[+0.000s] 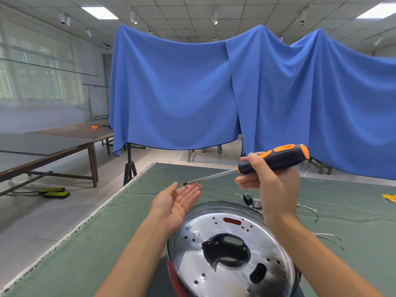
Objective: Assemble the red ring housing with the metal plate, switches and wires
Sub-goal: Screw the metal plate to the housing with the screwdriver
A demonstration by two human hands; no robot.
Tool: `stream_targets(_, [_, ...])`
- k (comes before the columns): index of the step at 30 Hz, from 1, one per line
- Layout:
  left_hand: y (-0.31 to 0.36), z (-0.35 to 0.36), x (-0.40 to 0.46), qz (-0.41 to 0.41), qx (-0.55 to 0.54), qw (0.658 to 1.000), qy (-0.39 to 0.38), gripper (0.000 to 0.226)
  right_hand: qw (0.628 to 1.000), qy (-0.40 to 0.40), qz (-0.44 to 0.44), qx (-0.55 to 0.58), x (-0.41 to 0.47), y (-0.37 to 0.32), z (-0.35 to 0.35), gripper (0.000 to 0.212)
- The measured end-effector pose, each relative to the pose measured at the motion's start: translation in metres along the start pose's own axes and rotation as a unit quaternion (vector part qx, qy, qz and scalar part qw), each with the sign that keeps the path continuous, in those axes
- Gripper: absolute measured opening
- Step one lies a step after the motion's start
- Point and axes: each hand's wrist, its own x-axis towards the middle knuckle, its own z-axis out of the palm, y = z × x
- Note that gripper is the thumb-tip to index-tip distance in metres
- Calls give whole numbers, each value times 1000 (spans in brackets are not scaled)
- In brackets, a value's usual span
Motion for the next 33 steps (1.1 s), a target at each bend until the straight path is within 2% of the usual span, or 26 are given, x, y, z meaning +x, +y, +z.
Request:
stream_targets(2, [-5, 7, -7, 8, 64, 998, -7, 30, 1000, 12, -17, -7, 2, -5, -6, 22])
stream_targets(3, [-10, 9, -10, 27, 129, 991, 0, 26, 999, 19, -24, -14, 4, -8, -10, 20])
stream_targets(4, [-15, 10, -10, 60, 221, 973, 14, 20, 999, 26, -31, -21, 6, -10, -14, 18])
stream_targets(5, [-19, 9, -9, 105, 337, 935, 32, 16, 998, 32, -37, -29, 8, -11, -18, 16])
stream_targets(6, [-23, 8, -4, 160, 478, 862, 51, 16, 998, 37, -40, -37, 10, -11, -22, 14])
stream_targets(7, [-26, 8, 2, 216, 625, 748, 63, 19, 997, 41, -39, -44, 12, -10, -26, 12])
stream_targets(8, [-28, 8, 10, 252, 743, 616, 66, 24, 997, 45, -36, -47, 12, -9, -29, 11])
stream_targets(9, [-30, 8, 17, 268, 813, 515, 58, 32, 997, 51, -33, -46, 12, -8, -32, 12])
stream_targets(10, [-31, 9, 25, 255, 848, 462, 42, 39, 997, 58, -28, -42, 11, -5, -35, 14])
stream_targets(11, [-32, 11, 33, 221, 866, 448, 18, 45, 997, 62, -23, -39, 10, -3, -37, 14])
stream_targets(13, [-36, 14, 47, 137, 878, 457, -31, 50, 997, 64, -11, -38, 5, 4, -41, 9])
stream_targets(15, [-39, 15, 56, 100, 884, 454, -45, 45, 997, 58, -1, -46, 1, 11, -45, 7])
stream_targets(17, [-40, 14, 59, 111, 899, 423, -17, 34, 997, 49, 0, -58, -1, 16, -48, 7])
stream_targets(19, [-39, 13, 57, 112, 920, 376, 17, 18, 997, 44, -4, -58, -1, 19, -50, 8])
stream_targets(20, [-37, 11, 54, 97, 926, 364, 32, 12, 997, 43, -7, -57, -1, 20, -51, 9])
stream_targets(22, [-29, 9, 47, 39, 928, 367, 39, 11, 997, 42, -9, -57, 1, 22, -50, 8])
stream_targets(26, [-10, 9, 33, -70, 905, 419, -13, 23, 998, 34, 0, -51, 1, 27, -43, 9])
stream_targets(28, [-10, 5, 29, -80, 879, 468, -37, 26, 999, 31, 4, -42, -1, 31, -39, 9])
stream_targets(31, [-12, -2, 24, -107, 820, 561, -45, 25, 999, 24, 2, -34, -5, 37, -36, 10])
stream_targets(33, [-12, -2, 21, -118, 804, 580, -63, 33, 999, 18, -2, -39, -5, 39, -34, 9])
